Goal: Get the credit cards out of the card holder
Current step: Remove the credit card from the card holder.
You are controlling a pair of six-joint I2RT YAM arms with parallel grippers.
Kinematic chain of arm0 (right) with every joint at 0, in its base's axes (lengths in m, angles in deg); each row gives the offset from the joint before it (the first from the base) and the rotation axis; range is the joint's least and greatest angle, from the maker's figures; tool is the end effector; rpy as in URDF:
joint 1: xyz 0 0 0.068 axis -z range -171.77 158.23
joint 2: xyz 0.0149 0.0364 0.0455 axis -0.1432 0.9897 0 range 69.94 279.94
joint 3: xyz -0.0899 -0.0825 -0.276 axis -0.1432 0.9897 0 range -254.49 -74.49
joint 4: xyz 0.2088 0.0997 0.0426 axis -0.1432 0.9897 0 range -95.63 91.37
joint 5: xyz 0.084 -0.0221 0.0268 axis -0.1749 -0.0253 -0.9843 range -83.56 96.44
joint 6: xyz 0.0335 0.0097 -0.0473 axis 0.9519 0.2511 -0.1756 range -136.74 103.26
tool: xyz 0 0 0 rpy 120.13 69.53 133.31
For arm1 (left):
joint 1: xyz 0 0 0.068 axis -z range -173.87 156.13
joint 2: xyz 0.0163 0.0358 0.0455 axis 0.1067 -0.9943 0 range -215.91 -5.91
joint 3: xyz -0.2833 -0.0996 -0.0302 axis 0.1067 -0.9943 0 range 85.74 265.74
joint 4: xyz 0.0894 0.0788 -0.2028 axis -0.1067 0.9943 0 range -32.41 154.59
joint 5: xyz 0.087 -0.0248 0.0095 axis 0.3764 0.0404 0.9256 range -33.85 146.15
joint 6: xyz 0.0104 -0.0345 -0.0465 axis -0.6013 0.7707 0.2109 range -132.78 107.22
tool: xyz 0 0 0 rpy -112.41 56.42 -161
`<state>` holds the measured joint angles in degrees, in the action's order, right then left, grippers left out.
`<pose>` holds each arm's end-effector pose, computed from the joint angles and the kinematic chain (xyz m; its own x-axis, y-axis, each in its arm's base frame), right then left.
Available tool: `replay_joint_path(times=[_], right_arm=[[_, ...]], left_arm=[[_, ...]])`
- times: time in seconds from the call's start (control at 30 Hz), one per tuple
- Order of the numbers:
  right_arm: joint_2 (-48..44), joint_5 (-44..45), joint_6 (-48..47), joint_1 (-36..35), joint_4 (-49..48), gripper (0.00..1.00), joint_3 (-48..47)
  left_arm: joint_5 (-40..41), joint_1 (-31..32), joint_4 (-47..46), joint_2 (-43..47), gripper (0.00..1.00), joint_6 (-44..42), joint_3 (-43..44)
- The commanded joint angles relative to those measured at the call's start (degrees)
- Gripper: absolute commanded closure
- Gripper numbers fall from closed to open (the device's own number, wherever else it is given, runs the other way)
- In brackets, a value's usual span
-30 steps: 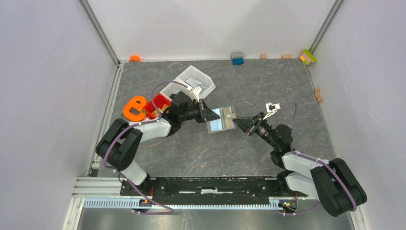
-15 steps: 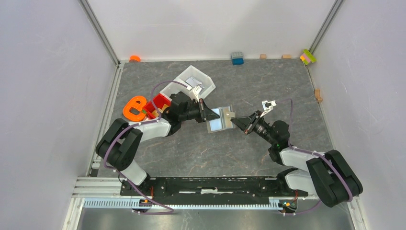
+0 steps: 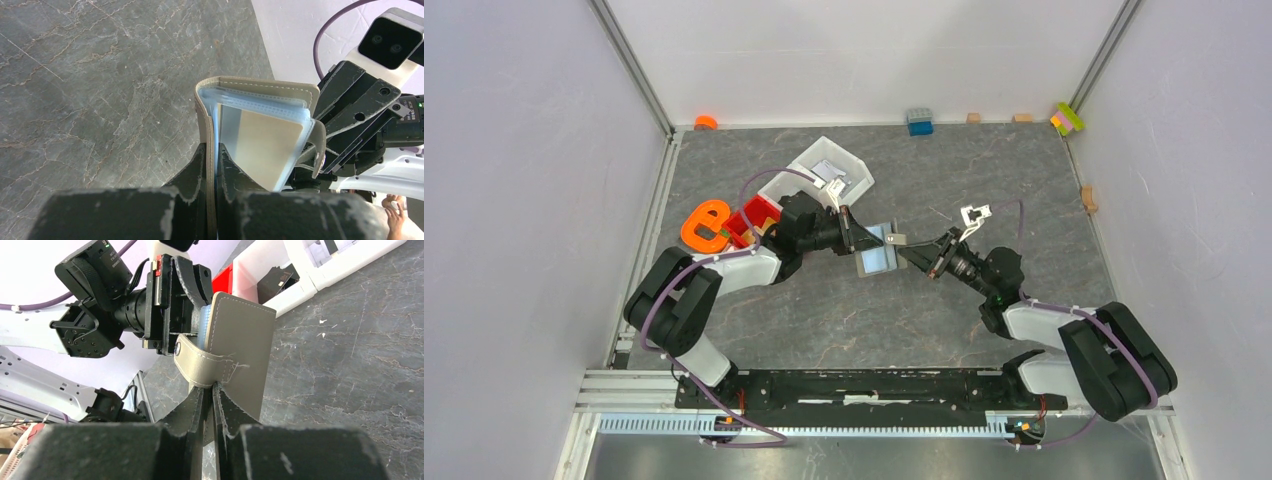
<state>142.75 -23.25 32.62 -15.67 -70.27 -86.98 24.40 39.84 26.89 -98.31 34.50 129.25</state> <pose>0.1773 0.1017 0.2439 -0.5648 0.4707 -0.6778 -0.5756 0.3638 0.7323 0.2578 -0.1991 0.2488 -0.8284 -0.1983 -0.5238 0.4115 0.4190 -0.8094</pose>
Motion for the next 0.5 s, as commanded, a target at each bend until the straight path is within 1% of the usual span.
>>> replay_joint_path(times=[0.0,0.1,0.13,0.2,0.27,0.47], right_arm=[[-0.2,0.8,-2.8,-0.5,3.6,0.88,-2.6],[-0.4,2.2,-4.1,-0.5,7.0,0.87,-3.1],[-0.4,2.6,-4.6,-0.5,8.0,0.85,-3.3],[-0.5,3.4,-5.6,-0.5,11.0,0.75,-3.9],[-0.6,3.7,-6.5,-0.5,12.0,0.68,-4.2],[-0.6,2.3,-6.3,-0.5,10.6,0.65,-4.1]], left_arm=[[-3.1,0.3,-5.3,2.0,0.98,-0.4,0.8],[-3.1,0.4,-5.3,2.2,0.98,-0.4,0.7],[-3.2,0.3,-5.3,2.2,0.98,-0.4,0.6],[-3.0,0.4,-5.2,2.3,0.98,-0.4,0.6],[-2.6,0.3,-4.7,2.5,0.98,-0.4,0.7],[-2.1,0.3,-3.1,2.3,0.98,-0.9,1.1]])
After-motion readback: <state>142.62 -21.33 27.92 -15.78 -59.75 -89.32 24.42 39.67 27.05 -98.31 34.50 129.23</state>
